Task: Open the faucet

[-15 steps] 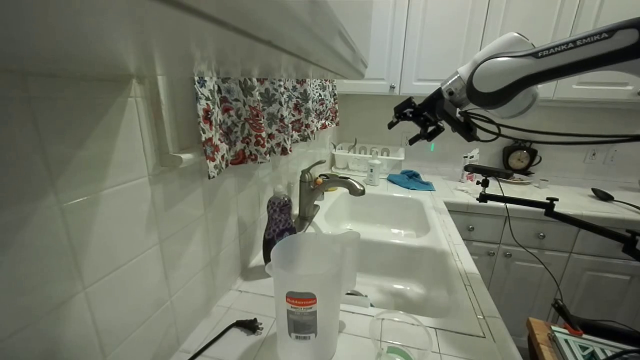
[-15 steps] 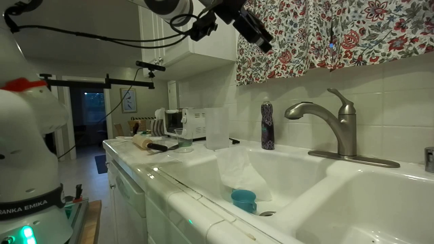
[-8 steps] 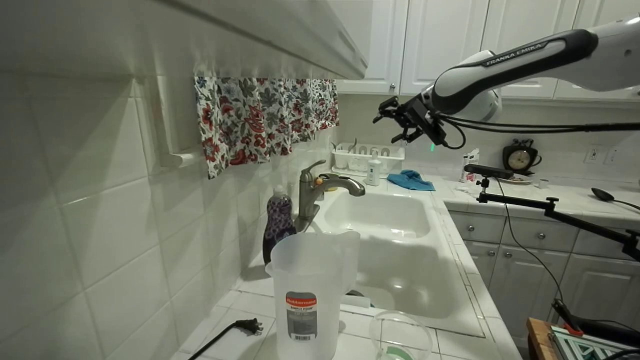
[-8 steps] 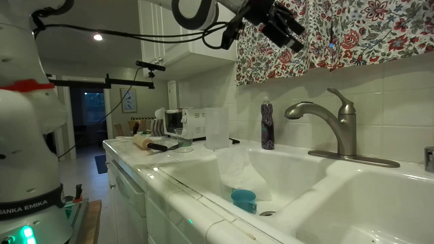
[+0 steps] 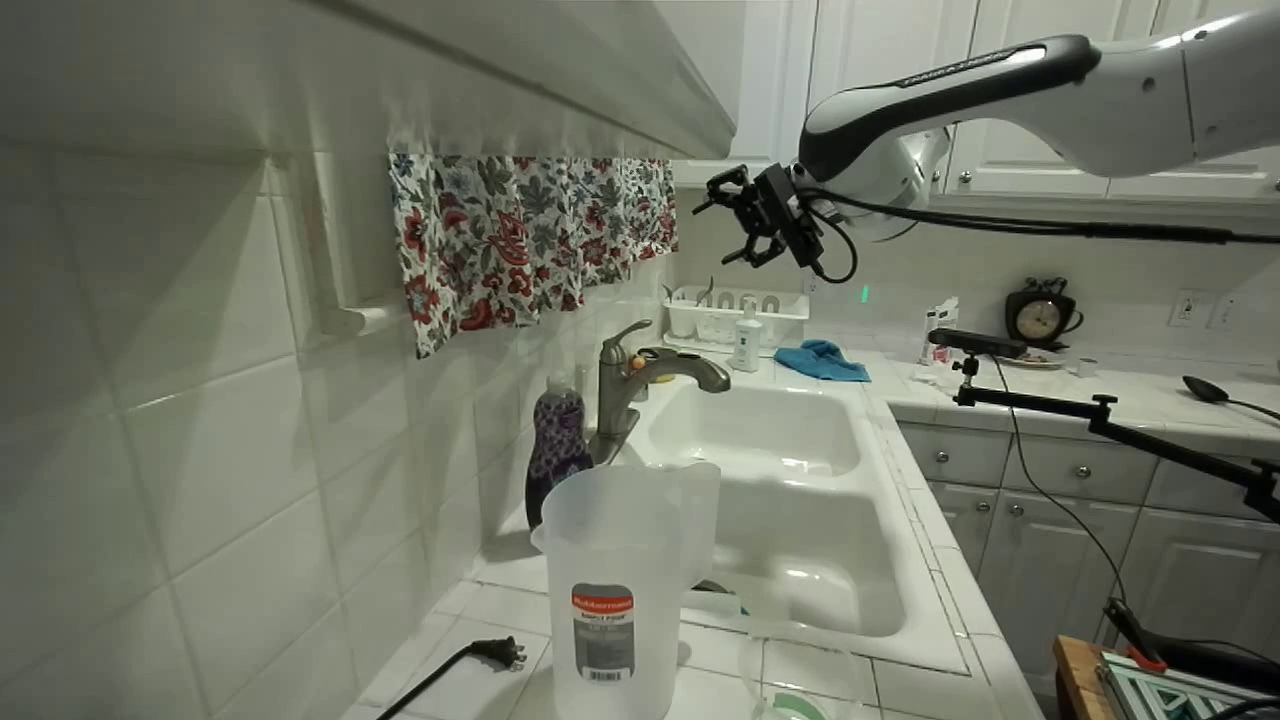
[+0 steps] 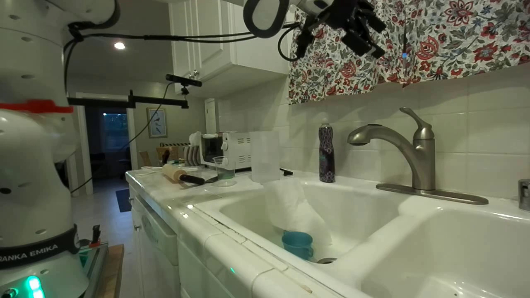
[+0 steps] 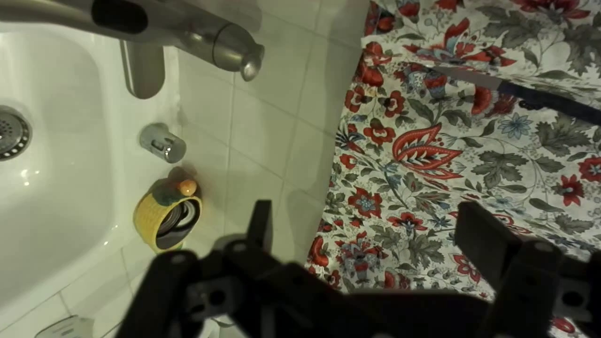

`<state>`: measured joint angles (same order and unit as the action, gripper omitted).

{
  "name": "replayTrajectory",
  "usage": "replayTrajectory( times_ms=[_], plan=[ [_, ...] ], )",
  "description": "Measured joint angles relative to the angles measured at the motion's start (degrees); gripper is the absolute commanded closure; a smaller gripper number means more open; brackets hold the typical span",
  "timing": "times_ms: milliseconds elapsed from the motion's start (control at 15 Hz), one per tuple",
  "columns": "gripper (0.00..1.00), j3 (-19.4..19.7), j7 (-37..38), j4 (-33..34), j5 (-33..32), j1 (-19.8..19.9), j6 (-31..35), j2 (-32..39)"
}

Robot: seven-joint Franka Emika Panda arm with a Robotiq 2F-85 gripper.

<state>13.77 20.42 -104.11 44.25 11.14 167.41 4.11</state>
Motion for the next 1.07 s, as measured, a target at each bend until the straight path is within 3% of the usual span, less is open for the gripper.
replayTrajectory(
  times_ms=[467,1067],
  plan=[
    [0.00,-0.04,-0.04,6.68,6.04,0.77,-1.71,8.69],
    [0.00,-0.06,0.05,6.81,5.75,0.71,-1.69,9.37]
  ],
)
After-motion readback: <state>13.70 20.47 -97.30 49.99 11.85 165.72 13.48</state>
